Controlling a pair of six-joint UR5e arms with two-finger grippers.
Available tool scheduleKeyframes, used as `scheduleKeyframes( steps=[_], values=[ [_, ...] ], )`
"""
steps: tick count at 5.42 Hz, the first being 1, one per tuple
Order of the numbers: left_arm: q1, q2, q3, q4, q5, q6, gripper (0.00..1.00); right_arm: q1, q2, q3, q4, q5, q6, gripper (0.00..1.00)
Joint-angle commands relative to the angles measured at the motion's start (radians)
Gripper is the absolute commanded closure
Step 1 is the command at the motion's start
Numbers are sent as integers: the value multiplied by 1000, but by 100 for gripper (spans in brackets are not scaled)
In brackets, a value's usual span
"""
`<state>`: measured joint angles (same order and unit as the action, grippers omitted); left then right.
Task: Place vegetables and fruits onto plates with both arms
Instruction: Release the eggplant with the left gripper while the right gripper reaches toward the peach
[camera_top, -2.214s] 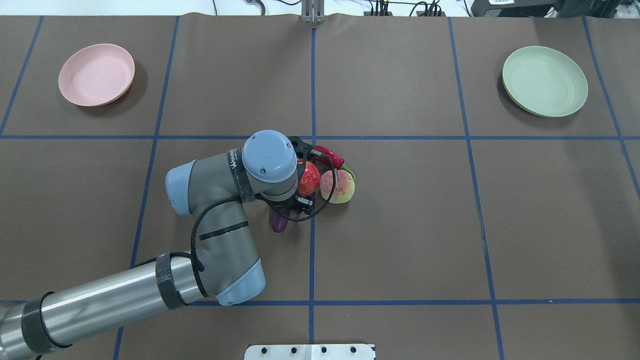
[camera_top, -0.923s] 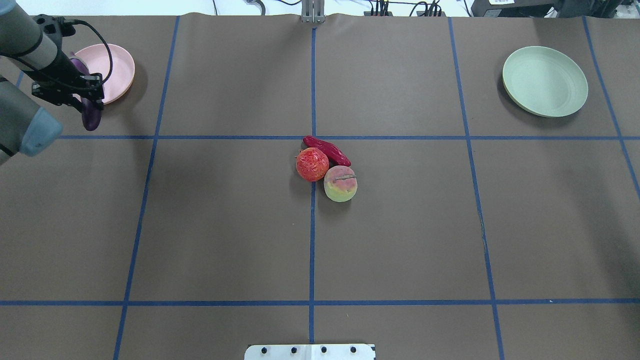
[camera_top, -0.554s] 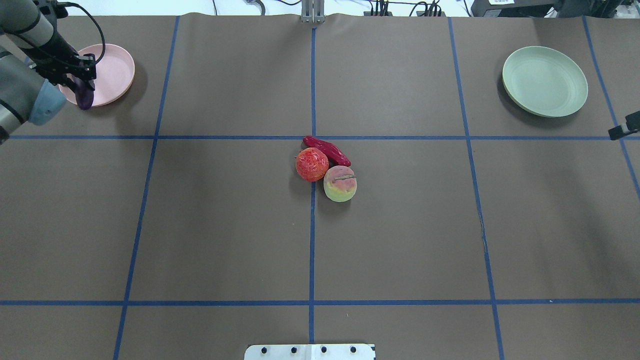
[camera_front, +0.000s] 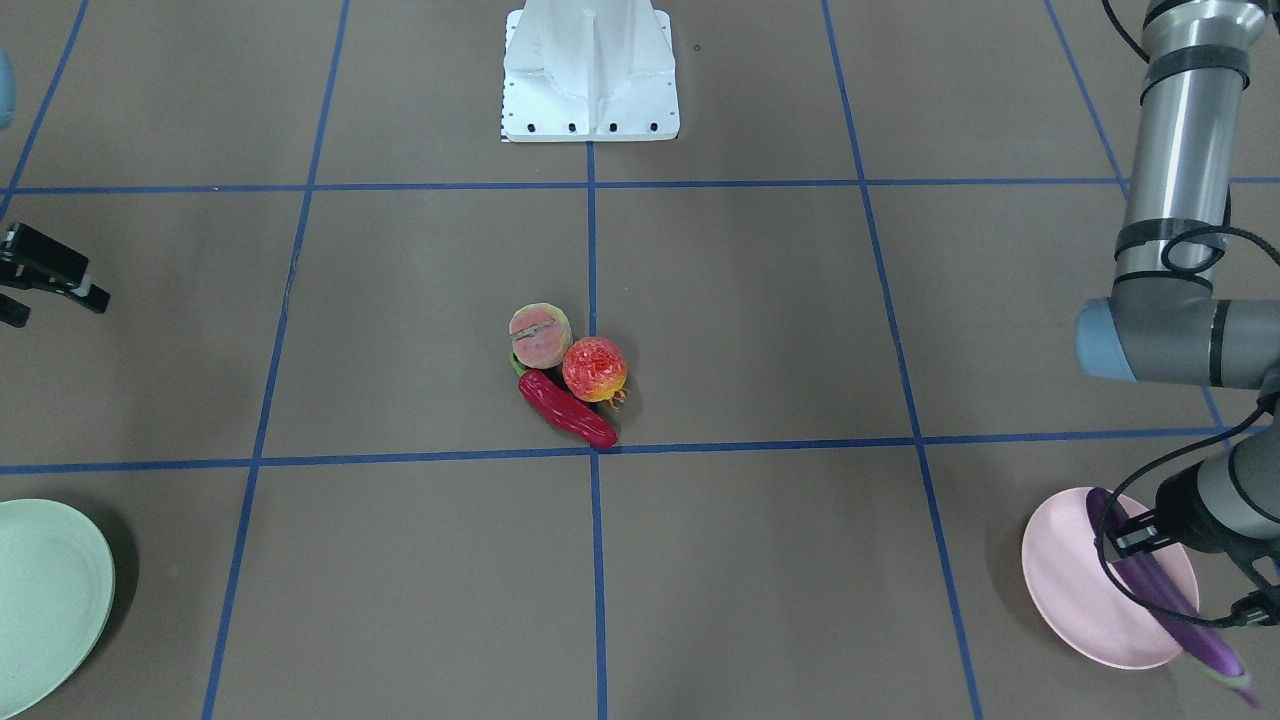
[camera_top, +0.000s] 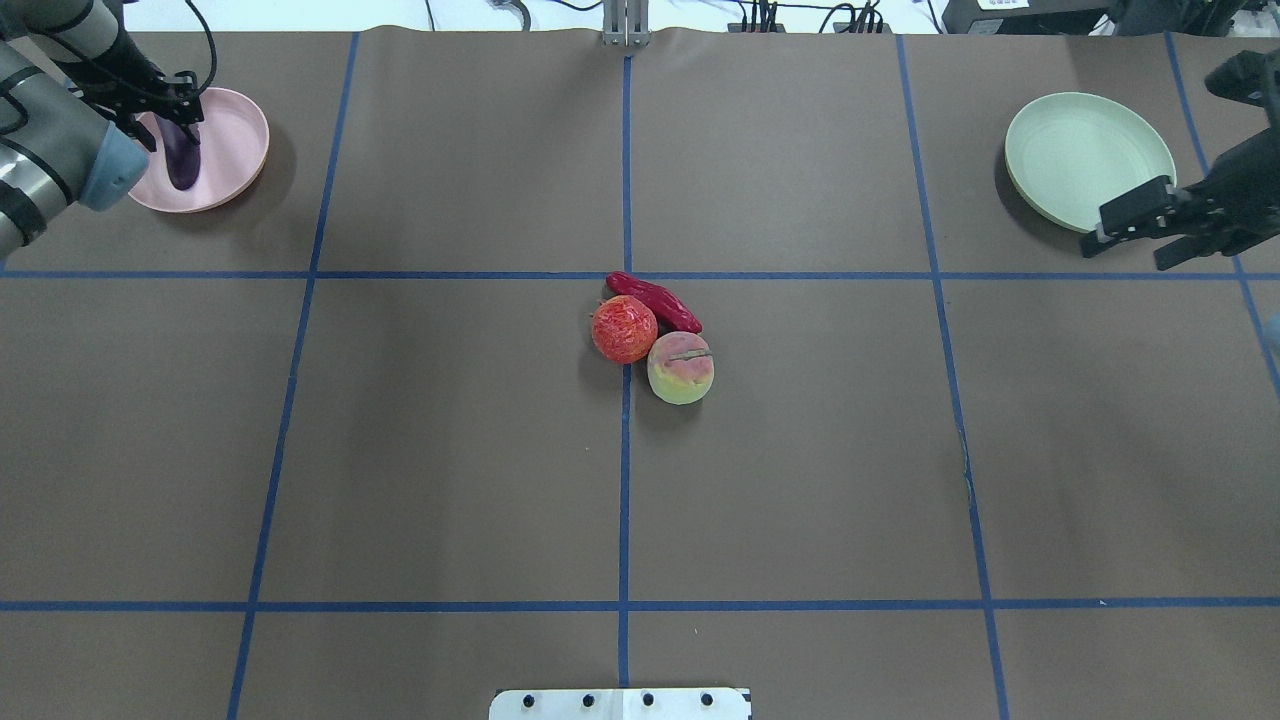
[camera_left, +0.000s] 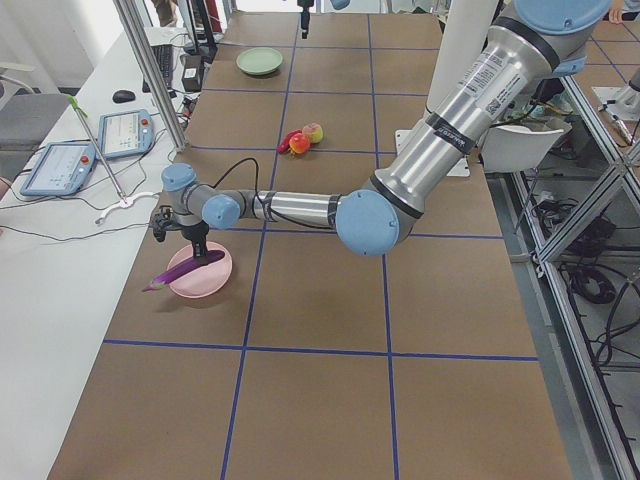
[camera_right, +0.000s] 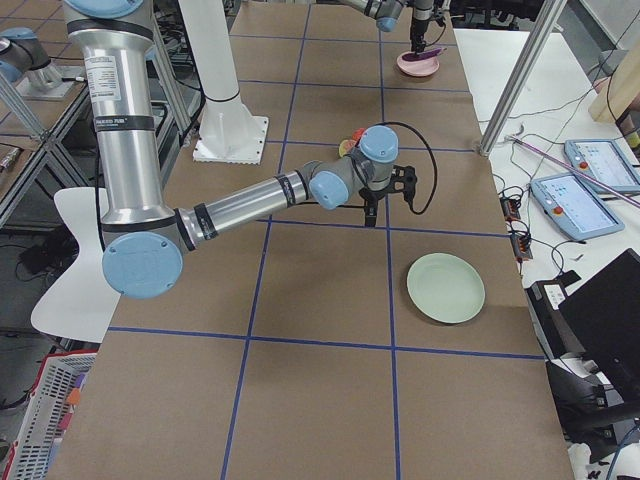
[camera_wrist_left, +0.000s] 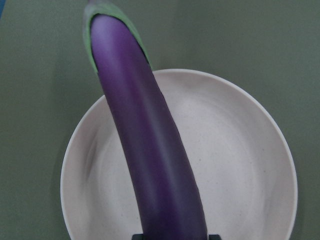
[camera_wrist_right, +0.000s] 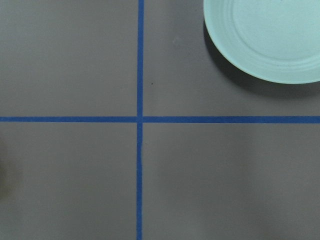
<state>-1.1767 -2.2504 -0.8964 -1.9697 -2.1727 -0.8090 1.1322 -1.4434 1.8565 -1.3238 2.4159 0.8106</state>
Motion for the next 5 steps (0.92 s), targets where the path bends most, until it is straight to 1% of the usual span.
scheduleKeyframes(
  steps=[1,2,3,4,5],
  values=[
    [2,-21,-24,-23,2,-75,0,-188,131,6,0,-123,279,0],
    [11,-28,-65,-24,-1,-125,0,-250,179,7,0,-173,373,0],
    [12,-28,-82,-24,-21,-143,0,-325,239,4,0,-242,478,0],
    [32,-28,-107,-26,-28,-191,0,-436,306,-6,-2,-361,604,0],
    [46,-28,-108,-29,-29,-193,0,-527,352,-23,0,-480,766,0]
  ],
)
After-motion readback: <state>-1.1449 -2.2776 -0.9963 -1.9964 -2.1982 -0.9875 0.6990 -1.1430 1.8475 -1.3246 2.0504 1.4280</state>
